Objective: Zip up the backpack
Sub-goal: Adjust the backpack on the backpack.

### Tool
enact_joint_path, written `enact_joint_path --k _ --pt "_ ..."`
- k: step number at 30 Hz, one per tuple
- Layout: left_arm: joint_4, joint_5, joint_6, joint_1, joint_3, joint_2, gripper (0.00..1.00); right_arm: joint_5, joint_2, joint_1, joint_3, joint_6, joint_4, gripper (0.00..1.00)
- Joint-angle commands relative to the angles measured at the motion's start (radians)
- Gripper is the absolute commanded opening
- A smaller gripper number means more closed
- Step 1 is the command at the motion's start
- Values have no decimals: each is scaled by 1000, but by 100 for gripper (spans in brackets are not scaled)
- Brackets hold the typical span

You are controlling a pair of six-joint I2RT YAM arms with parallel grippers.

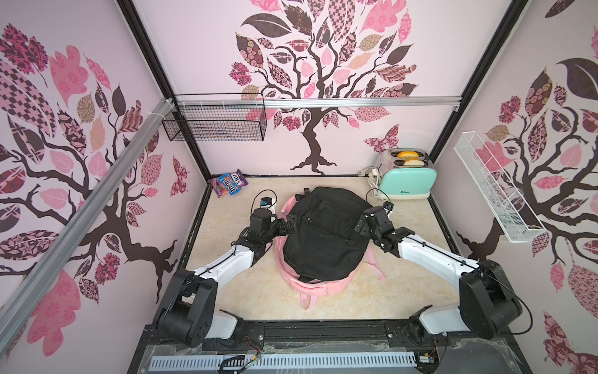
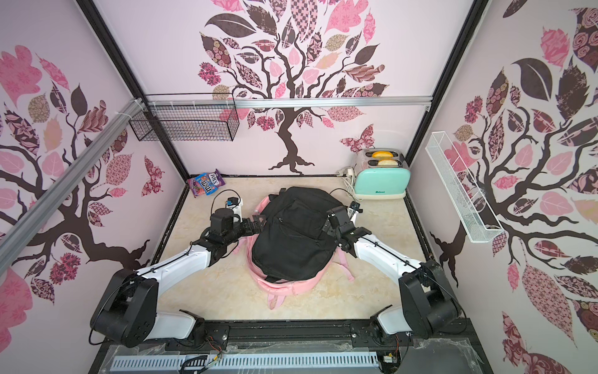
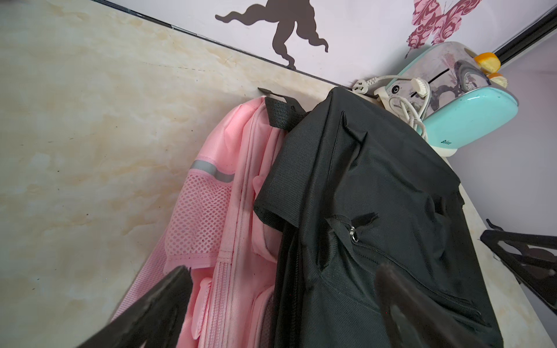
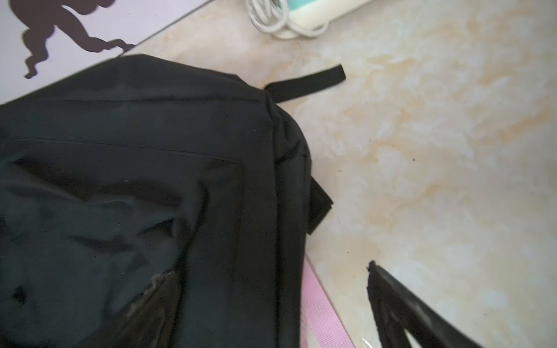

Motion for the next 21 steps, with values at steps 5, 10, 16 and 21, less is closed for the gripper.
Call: enact_joint_path --k 5,10,16,21 --pt "77 85 -15 5 53 60 95 -120 -41 -107 -62 54 109 96" --pt "101 107 -45 7 70 105 93 -224 -3 -116 -72 22 213 88" --pt "141 165 -75 12 101 191 89 -305 45 -116 -67 16 267 77" --pt "158 210 -87 16 116 235 85 -325 69 -117 -75 10 299 69"
